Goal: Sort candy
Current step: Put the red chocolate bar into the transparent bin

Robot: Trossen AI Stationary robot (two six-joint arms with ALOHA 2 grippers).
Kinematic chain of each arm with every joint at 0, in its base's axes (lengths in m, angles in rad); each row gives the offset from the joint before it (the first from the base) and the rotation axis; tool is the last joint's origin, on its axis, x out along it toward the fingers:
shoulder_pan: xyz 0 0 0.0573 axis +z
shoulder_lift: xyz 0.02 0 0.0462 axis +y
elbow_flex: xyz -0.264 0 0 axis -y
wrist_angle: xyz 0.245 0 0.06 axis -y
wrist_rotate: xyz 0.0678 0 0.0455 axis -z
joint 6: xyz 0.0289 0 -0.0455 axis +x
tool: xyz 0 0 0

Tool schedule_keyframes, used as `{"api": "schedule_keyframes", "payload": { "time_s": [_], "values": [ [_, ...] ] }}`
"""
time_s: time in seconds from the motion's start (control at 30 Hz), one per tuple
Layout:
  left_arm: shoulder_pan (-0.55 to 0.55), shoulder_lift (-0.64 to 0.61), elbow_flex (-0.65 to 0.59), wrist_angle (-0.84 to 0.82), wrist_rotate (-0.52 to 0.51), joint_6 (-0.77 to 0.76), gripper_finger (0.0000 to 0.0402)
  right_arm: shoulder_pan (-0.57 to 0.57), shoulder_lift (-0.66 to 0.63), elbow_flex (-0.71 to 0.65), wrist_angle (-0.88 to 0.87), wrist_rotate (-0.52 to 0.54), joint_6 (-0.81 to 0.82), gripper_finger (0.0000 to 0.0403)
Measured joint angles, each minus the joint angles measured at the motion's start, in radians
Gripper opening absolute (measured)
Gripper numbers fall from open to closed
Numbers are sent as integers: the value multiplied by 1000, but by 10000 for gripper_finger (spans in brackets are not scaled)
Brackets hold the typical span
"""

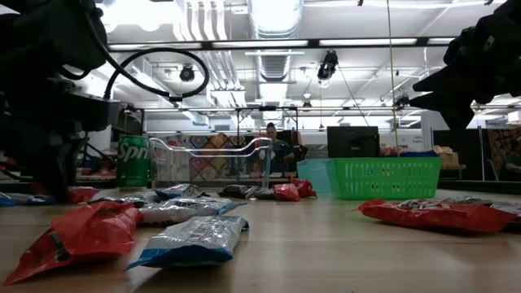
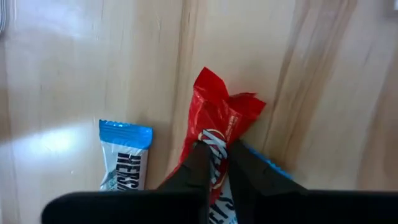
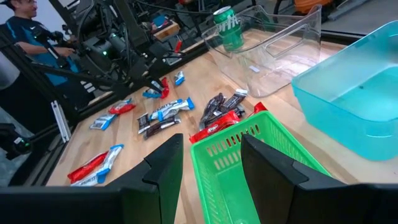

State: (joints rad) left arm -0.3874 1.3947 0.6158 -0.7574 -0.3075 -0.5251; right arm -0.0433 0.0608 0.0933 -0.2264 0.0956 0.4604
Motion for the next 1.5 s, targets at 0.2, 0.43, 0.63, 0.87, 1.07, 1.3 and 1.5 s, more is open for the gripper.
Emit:
{"api": "schedule_keyframes", "payload": {
  "time_s": [0.2, 0.43, 0.63, 0.87, 1.07, 1.3, 1.5],
  "values": [
    [0, -47, 54, -30, 41, 5, 5, 0, 0, 0, 0, 1, 18, 150],
    [0, -112, 127, -43, 61, 64, 2, 0, 0, 0, 21, 11, 49, 150],
    [0, -176, 172, -32, -16, 76, 1, 0, 0, 0, 101, 11, 22, 150],
    [0, -260, 217, -18, -25, 85, 1, 0, 0, 0, 157, 11, -59, 150],
    [8, -323, 221, 139, -108, 192, 1, 0, 0, 0, 159, 11, -85, 150],
    [38, -314, 212, 390, -129, 372, 1, 0, 0, -21, 299, 8, -180, 150],
    [133, -252, 184, 618, -192, 537, 1, 0, 0, -39, 351, 8, -233, 150]
  ]
}}
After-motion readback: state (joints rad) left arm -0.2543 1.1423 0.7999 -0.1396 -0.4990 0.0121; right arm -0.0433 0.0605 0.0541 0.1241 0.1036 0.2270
